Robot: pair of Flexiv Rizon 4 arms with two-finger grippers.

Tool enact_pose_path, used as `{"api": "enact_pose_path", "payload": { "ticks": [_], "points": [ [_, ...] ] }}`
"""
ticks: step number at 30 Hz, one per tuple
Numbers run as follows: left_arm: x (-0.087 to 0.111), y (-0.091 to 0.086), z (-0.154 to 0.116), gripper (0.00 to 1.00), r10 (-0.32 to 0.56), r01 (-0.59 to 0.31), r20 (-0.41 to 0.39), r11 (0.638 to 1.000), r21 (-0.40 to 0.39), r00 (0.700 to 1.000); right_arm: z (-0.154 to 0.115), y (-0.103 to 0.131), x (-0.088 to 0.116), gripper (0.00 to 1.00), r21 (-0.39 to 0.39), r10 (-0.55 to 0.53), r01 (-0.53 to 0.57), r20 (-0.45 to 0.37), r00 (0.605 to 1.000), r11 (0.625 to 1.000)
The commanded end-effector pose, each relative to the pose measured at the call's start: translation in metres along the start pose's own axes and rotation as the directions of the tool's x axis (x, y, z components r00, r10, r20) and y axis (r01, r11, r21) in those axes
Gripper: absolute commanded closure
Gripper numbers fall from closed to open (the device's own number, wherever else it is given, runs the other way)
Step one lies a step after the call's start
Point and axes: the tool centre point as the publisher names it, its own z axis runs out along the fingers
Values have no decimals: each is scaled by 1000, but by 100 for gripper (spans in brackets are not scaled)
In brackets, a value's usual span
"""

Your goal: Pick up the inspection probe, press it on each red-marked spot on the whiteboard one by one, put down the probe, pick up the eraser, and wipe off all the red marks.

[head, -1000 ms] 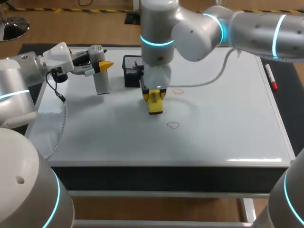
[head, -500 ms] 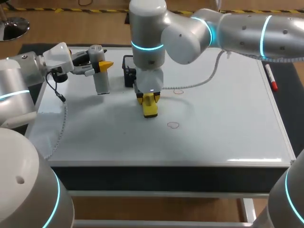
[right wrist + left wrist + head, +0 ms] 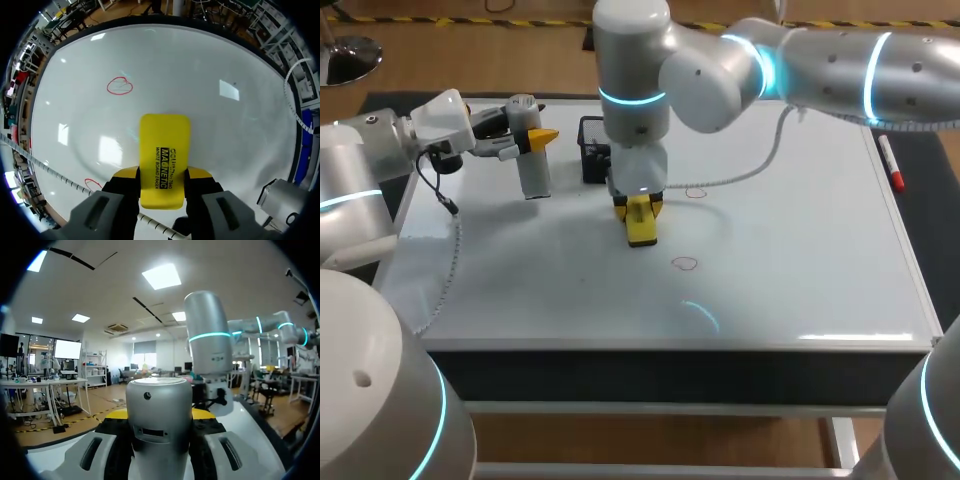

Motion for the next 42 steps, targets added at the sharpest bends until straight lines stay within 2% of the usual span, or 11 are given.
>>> {"api": "enact_pose_path", "payload": {
  "ticks": [1,7,16,27,36,38,42],
  "points": [
    [-1,0,0,100,1,-1,-1,1000,4,1000,6,-2,15,100,4,15,-15,2,1000,1000],
    [-1,0,0,100,1,-1,-1,1000,4,1000,5,-4,34,100,9,60,-60,4,998,998],
    [-1,0,0,100,1,-1,-1,1000,4,1000,-2,-6,47,100,24,98,-99,15,995,995],
    [-1,0,0,100,1,-1,-1,1000,4,1000,-51,-20,64,100,19,119,-121,67,991,992],
    [-1,0,0,100,1,-1,-1,1000,4,1000,-65,-41,101,100,4,192,-194,93,977,981],
    [-1,0,0,100,1,-1,-1,1000,4,1000,-67,-47,114,100,-9,228,-229,110,967,973],
    [-1,0,0,100,1,-1,-1,1000,4,1000,-68,-61,143,100,20,300,-303,88,950,953]
  ]
}}
